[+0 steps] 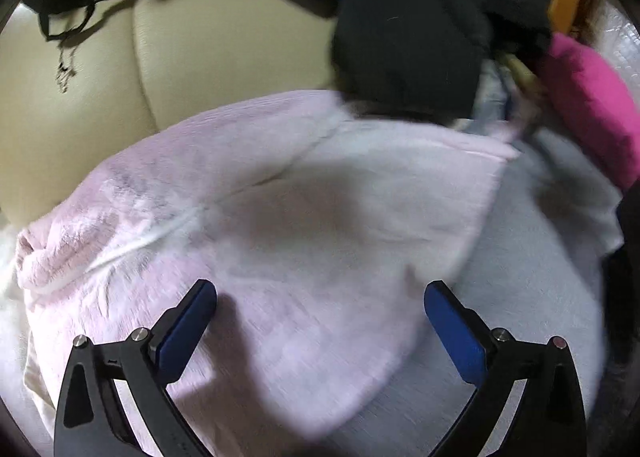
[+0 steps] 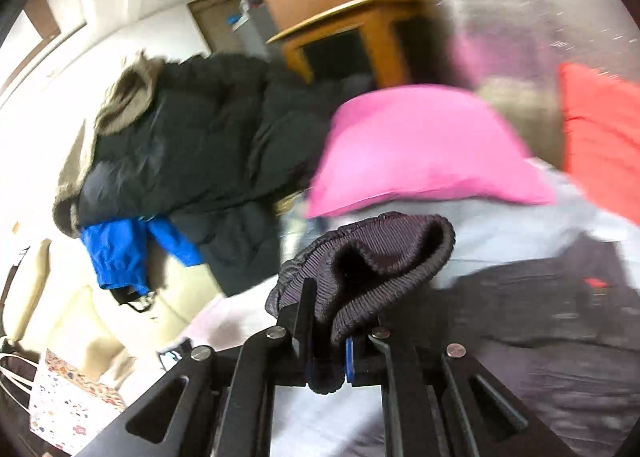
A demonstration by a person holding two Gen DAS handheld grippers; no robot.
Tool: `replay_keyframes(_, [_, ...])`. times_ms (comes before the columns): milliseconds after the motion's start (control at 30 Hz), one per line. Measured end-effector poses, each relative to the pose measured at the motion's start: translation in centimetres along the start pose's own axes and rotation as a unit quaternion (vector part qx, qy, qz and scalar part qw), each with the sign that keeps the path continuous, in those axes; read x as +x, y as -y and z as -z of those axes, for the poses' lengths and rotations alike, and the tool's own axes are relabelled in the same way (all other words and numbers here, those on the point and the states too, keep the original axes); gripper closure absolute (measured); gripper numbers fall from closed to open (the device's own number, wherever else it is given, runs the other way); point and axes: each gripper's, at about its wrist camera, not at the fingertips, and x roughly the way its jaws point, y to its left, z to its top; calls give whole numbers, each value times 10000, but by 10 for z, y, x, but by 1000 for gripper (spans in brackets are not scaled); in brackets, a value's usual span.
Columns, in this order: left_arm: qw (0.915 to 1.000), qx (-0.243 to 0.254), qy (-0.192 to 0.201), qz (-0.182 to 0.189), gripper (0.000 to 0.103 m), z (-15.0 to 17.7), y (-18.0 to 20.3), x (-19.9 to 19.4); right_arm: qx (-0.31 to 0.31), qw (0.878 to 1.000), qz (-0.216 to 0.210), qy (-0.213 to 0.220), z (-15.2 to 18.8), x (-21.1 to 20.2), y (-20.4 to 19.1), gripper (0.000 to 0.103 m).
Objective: Fold large clothes
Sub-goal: 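Grasp the other ribbed sleeve cuff with the right tool, then fold the held sleeve across the jacket body with the right tool and release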
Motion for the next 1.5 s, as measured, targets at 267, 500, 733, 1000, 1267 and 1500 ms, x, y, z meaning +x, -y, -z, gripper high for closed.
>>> replay_keyframes(267, [9374,-818,-828,3283,0,9,110,-80,110,9972,598,437,7,-98,89,91])
replay_keyframes(500, [8833,-1220,-1900,4109,0,48,221,-63,93,9949,925,401,28,-132,148,91])
replay_keyframes(733, [8876,-1448,-2183,3790,0,66,241,-42,46,9942,1048,224,52,-150,207,92])
replay_keyframes(1000, [9152,-1037,-1856,3424,0,65,230,-43,-251,9917,1250,187,65,-164,238,92])
replay_keyframes(1267, [9412,-226,-1352,3089,0,62,253,-60,190,9892,1450,-29,112,-160,299,91])
replay_keyframes(1500, [9268,-59,-1705,3345,0,91,270,-65,833,9840,1498,-480,165,-128,352,91])
